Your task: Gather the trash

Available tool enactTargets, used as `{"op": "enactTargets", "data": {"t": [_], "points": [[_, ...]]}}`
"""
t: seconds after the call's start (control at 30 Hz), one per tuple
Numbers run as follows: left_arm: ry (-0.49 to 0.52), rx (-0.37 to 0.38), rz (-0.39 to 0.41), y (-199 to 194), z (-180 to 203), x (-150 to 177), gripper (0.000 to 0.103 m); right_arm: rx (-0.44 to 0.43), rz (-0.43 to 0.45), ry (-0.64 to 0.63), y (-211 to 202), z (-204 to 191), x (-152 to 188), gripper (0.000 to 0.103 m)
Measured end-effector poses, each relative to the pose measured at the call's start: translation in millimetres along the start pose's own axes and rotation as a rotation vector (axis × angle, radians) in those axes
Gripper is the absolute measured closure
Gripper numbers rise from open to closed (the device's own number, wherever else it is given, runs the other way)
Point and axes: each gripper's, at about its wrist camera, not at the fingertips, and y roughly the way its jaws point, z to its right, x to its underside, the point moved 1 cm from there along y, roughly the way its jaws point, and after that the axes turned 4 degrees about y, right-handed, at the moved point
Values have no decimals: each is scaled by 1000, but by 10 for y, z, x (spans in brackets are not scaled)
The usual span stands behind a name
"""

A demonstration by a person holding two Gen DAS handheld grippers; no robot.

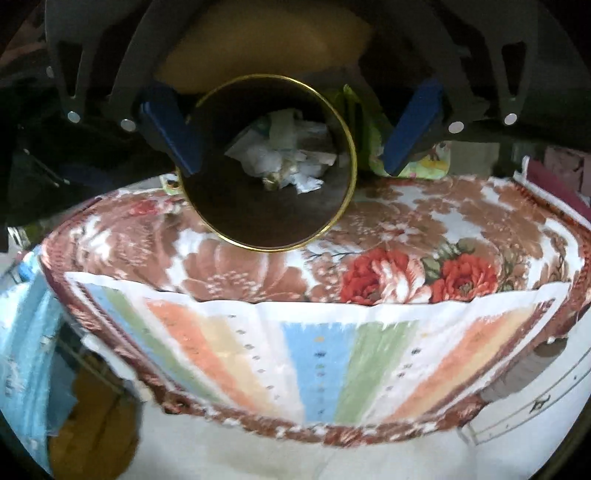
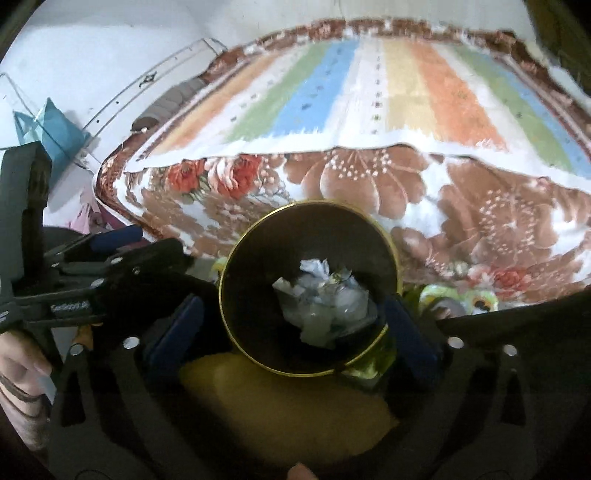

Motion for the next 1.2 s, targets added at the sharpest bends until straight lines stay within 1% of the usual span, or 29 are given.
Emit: {"op": "enactTargets", "data": {"t": [0.07,0.17,0.3,0.5,0.57,0.83,0.97,1.1,1.2], "points": [[3,-9,-5,-37,33,91,6,13,30,-5,-75,-12,78,9],[-34,-11,-6,-38,-10,175,6,12,45,-8,-99,-24,110,9],[-37,7,23,-66,-5,164,6,7,40,-25,-59,-51,111,9],[-25,26,-3,14,48,190,6,7,35,-17,-19,-34,115,9],[-28,16,0,23,45,195,6,1,31,-14,-8,-36,110,9],[-19,28,19,3,68,196,6,-9,31,-11,0,3,102,9],[-30,26,15,1,71,194,6,-8,29,-15,-1,-5,103,9],[-30,25,14,5,63,190,6,-36,24,-14,-7,8,107,9],[-28,25,15,3,65,190,6,-32,24,-17,-11,37,111,9]]}}
